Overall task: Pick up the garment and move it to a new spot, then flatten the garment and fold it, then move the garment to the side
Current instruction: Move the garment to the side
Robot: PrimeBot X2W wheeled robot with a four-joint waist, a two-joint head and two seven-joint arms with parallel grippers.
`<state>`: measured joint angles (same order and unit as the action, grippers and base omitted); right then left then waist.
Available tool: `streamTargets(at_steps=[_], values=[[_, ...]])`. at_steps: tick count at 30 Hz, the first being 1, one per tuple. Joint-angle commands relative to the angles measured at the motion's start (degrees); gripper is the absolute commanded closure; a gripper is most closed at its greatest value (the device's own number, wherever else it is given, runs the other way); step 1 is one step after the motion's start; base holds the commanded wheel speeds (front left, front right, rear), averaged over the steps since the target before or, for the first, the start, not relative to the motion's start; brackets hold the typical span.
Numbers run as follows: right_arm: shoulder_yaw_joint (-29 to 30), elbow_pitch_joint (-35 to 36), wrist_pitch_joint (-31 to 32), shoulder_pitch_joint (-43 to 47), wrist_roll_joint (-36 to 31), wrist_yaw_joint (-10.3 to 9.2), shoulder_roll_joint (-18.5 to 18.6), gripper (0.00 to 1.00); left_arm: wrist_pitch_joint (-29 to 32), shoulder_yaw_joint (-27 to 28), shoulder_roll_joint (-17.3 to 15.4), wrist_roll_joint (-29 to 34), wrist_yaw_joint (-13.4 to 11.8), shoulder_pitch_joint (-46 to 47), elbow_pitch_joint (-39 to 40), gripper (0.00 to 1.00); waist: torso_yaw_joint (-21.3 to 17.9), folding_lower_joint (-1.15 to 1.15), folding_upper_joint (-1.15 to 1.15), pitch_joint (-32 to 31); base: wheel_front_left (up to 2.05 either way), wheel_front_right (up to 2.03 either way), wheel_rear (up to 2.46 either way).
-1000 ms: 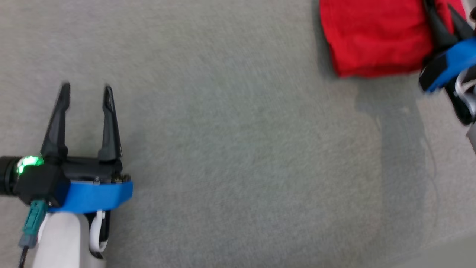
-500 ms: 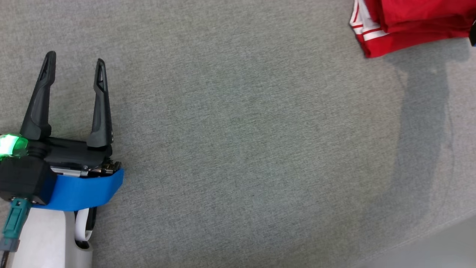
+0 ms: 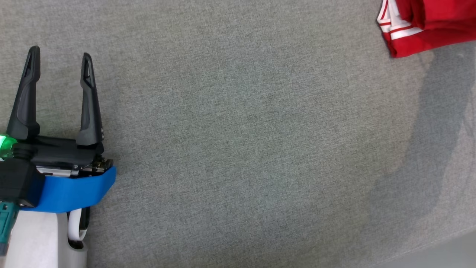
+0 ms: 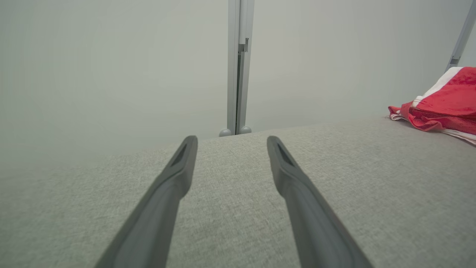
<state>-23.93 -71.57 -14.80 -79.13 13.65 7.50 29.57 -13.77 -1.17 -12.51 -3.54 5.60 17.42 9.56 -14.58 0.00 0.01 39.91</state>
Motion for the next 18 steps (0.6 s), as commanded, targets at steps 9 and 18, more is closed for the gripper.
streamTargets(at_steps=[9,18], values=[[9.62,11.09,-0.41,4.44,-7.35,-0.01,-2.85,0.00,-1.12,0.25,1.14,-1.82,-1.04,-2.46,-4.95,0.00,0.88,0.00,-0.01,-6.70,0.00,0.00,0.00],[11.92,26.14,-0.42,17.06,-5.25,0.00,-10.81,0.00,-1.43,2.17,3.48,-3.96,-1.79,-6.41,-8.02,0.00,3.11,0.00,-0.01,-15.08,0.00,0.00,0.00]])
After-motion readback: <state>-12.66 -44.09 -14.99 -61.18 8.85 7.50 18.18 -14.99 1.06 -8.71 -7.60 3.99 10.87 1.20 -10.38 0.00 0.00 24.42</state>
